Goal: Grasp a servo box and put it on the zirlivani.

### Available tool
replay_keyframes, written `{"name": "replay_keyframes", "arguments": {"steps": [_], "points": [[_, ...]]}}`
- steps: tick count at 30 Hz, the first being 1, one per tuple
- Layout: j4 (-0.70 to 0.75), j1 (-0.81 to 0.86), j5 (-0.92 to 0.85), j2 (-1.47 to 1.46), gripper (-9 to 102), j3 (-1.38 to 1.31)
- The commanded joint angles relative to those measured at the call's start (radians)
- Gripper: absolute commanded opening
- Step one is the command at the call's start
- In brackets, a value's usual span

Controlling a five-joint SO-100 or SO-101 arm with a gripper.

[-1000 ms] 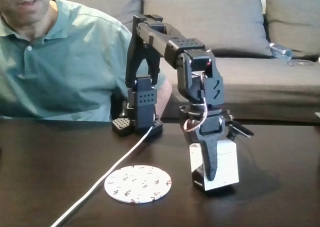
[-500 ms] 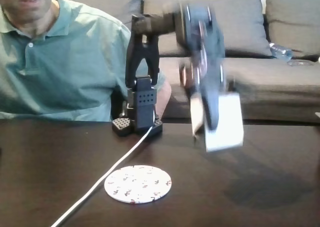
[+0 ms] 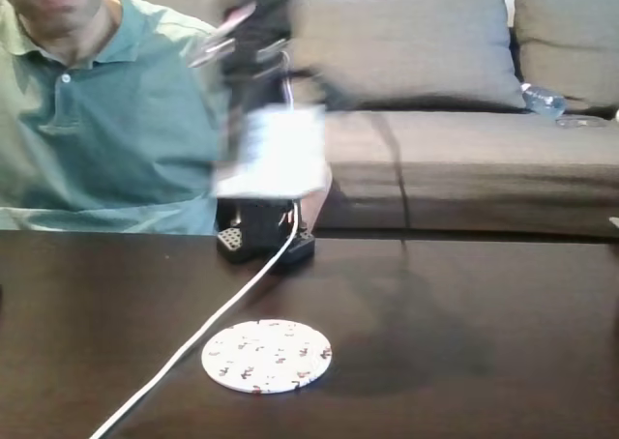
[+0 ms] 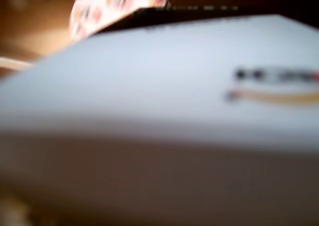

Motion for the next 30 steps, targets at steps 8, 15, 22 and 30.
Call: {"name": "replay_keyframes", "arguments": {"steps": [8,15,22,30], "points": [[-0.367,0.075,-0.048,0.066,13,0.466],[-0.5,0.003,-0.032,0.054,13,0.597],[-0.565,-0.048,0.009,0.054,13,0.683],[-0.594,-0.029,0.011,0.052,13,0.749]]}}
